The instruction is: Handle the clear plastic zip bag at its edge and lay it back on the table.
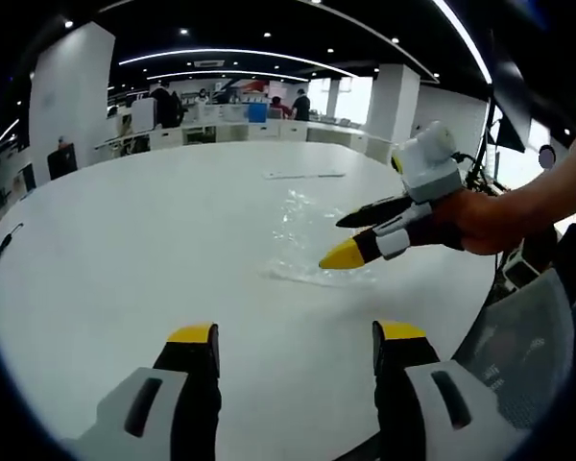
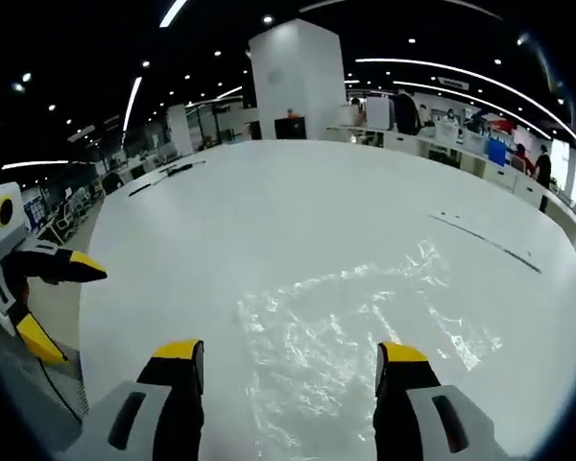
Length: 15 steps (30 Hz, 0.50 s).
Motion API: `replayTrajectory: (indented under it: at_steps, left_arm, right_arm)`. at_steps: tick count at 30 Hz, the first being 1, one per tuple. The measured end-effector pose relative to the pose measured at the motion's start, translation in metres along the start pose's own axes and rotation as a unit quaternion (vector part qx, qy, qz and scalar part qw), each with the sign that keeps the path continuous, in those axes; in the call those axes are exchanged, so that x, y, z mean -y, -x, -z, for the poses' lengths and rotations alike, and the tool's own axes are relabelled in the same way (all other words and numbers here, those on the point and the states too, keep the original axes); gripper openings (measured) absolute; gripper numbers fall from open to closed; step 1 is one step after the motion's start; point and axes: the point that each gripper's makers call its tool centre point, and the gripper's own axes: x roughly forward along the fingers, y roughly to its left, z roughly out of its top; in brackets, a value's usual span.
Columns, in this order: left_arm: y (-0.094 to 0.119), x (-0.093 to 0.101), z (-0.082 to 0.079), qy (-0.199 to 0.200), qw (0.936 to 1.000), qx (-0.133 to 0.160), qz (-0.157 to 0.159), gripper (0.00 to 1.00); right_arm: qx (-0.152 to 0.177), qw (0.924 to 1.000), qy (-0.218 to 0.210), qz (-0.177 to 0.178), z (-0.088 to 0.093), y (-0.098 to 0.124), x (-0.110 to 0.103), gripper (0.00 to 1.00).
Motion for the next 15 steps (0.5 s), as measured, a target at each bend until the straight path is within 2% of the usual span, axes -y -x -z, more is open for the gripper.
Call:
replayTrajectory:
  at_steps: [3, 6, 11, 15]
  left_arm:
    - [0.0, -0.001, 0.0, 0.002, 1.0, -0.001, -0.001, 0.63]
    - [0.0, -0.002, 0.001, 0.004, 1.0, -0.001, -0.002, 0.63]
    - [-0.002, 0.0, 0.004, 0.001, 1.0, -0.005, 0.002, 0.63]
    - [-0.002, 0.0, 0.004, -0.001, 1.0, -0.006, 0.003, 0.62]
  right_arm:
    - [-0.018, 0.9996, 0.019, 0.007, 0.013, 0.007, 0.002, 0.69]
    - [-0.021, 0.9995, 0.022, 0.004, 0.023, 0.015, 0.0, 0.69]
    - [-0.038, 0.9989, 0.026, 0.002, 0.038, 0.015, 0.002, 0.67]
    - [-0.042, 0.9988, 0.026, 0.001, 0.041, 0.015, 0.001, 0.66]
